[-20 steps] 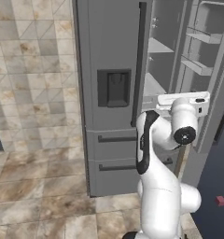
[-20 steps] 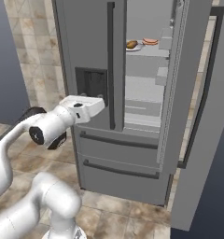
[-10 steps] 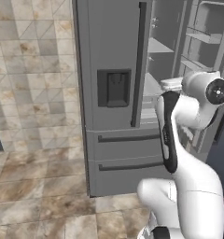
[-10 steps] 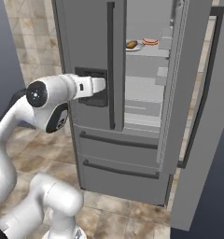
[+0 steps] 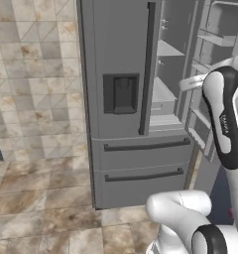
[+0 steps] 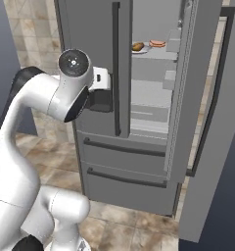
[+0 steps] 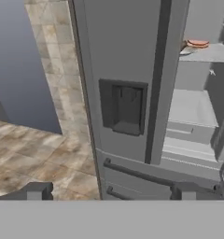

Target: Retrieve the chicken drumstick from the fridge and place it on the saucepan with marinade on the stove.

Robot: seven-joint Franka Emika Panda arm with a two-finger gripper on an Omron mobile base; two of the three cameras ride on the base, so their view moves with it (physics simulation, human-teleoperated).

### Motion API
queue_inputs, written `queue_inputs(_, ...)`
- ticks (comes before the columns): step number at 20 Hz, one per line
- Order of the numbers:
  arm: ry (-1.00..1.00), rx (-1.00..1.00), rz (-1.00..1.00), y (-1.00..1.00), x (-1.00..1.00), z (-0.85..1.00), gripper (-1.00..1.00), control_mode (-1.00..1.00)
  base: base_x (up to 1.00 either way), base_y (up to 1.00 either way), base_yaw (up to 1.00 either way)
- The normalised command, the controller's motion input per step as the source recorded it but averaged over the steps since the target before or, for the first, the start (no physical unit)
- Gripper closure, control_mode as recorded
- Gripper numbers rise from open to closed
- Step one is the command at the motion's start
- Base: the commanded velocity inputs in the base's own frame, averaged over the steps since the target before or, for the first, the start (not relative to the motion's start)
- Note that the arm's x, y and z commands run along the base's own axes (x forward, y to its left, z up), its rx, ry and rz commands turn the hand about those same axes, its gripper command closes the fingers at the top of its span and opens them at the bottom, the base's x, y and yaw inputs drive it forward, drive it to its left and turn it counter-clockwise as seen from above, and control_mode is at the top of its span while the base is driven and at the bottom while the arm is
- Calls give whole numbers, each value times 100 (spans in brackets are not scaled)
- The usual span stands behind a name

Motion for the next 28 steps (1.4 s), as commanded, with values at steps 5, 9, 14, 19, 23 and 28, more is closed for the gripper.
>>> queue_inputs(5, 5, 1, 19, 84, 5, -21, -100, -100, 0, 0, 0)
queue_inputs(9, 1, -3, 1, 55, 10, -13, -100, -100, 0, 0, 0)
queue_inputs(14, -2, -6, -8, 3, 33, -10, -100, -100, 0, 0, 0)
queue_inputs(19, 0, -3, -12, -21, 30, -12, -100, -100, 0, 0, 0)
queue_inputs(23, 0, -1, -14, -33, 47, -8, -100, -100, 0, 0, 0)
queue_inputs(28, 4, 0, -14, -30, 65, -2, -100, -100, 0, 0, 0)
